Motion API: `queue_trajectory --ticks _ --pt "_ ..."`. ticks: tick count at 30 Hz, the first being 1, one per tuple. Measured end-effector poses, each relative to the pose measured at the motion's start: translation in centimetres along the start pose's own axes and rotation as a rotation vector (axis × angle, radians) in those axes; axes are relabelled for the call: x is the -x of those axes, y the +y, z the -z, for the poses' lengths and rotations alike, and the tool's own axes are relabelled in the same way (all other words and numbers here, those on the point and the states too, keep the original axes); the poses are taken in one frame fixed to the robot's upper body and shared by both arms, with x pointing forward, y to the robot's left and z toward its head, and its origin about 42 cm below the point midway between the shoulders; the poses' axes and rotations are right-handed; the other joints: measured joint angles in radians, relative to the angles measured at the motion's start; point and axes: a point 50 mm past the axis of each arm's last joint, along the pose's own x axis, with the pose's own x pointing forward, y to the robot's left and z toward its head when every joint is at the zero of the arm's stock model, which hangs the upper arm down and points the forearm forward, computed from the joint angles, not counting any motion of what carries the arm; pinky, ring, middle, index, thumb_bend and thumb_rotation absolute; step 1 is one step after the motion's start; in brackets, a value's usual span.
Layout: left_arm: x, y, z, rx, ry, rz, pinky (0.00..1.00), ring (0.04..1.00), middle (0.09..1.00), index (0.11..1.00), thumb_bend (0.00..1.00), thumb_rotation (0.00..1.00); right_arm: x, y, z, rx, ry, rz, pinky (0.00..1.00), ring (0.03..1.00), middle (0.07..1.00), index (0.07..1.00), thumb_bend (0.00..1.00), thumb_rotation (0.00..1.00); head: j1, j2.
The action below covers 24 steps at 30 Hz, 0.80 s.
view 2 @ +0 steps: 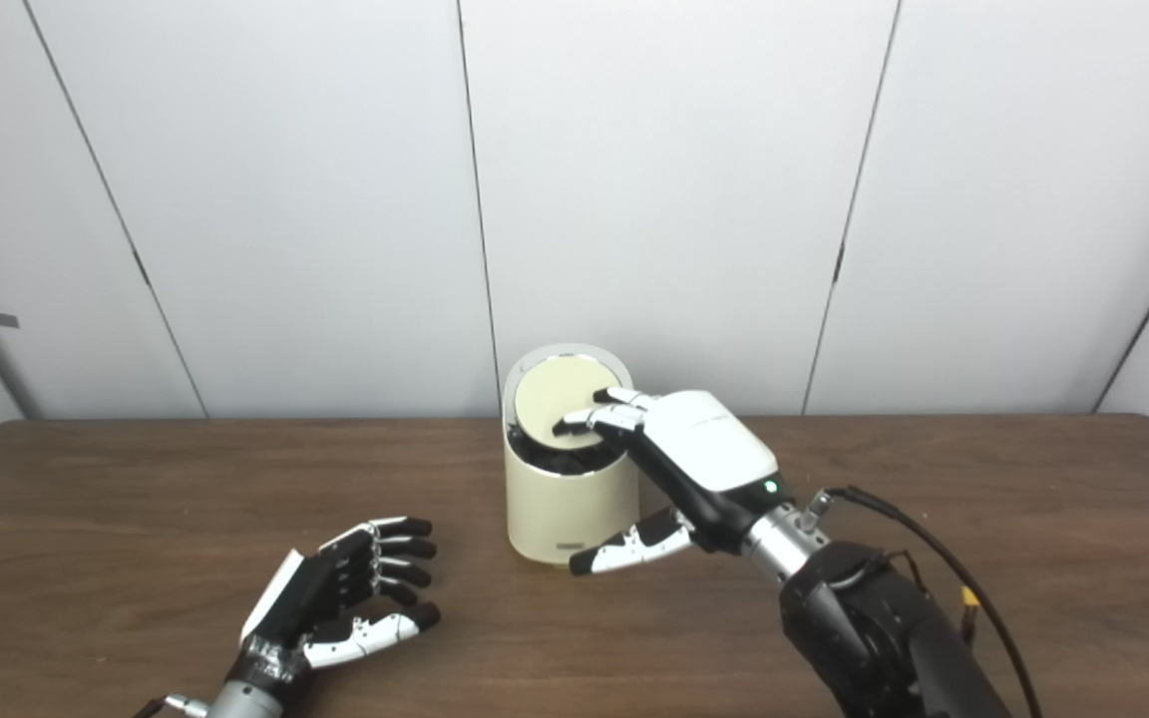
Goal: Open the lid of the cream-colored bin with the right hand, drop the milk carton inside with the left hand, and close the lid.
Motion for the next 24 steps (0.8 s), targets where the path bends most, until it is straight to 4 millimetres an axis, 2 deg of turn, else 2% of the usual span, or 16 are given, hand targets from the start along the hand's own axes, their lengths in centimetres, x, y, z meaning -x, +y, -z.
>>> queue_trajectory --ticks 4,11,15,18,22,24 --pt "0.0 0.2 0.0 -0.002 0.001 0.0 0.56 0.627 0.712 0.774 0.75 0.16 0.3 -0.1 0.4 -0.05 0.083 -0.013 0.69 0.851 0.87 0.933 0.71 0.42 -0.006 -0.005" --pt "0.0 0.2 0.0 0.002 0.0 0.003 0.54 0.612 0.71 0.774 0.76 0.15 0.7 -0.2 1.0 -0.089 0.164 -0.043 0.75 0.9 0.906 0.943 0.76 0.37 -0.003 -0.006" --pt "0.0 0.2 0.0 0.0 -0.001 0.004 0.55 0.622 0.713 0.776 0.76 0.16 1.9 0.0 2.0 -0.147 0.241 -0.023 0.73 0.891 0.908 0.93 0.78 0.35 -0.002 -0.006" --pt "0.0 0.2 0.0 0.002 -0.002 0.005 0.55 0.623 0.713 0.773 0.76 0.14 3.0 0.4 2.7 -0.2 0.275 0.011 0.72 0.882 0.913 0.933 0.8 0.4 0.0 -0.006" --pt "0.0 0.2 -0.1 0.002 -0.005 0.005 0.56 0.629 0.714 0.762 0.75 0.13 4.3 0.8 3.7 -0.275 0.31 0.043 0.76 0.903 0.93 0.97 0.78 0.39 0.0 -0.008" --pt "0.0 0.2 -0.2 0.002 -0.008 0.004 0.55 0.63 0.709 0.743 0.75 0.12 4.8 1.1 4.0 -0.301 0.326 0.055 0.75 0.879 0.915 0.98 0.79 0.41 0.0 -0.008"
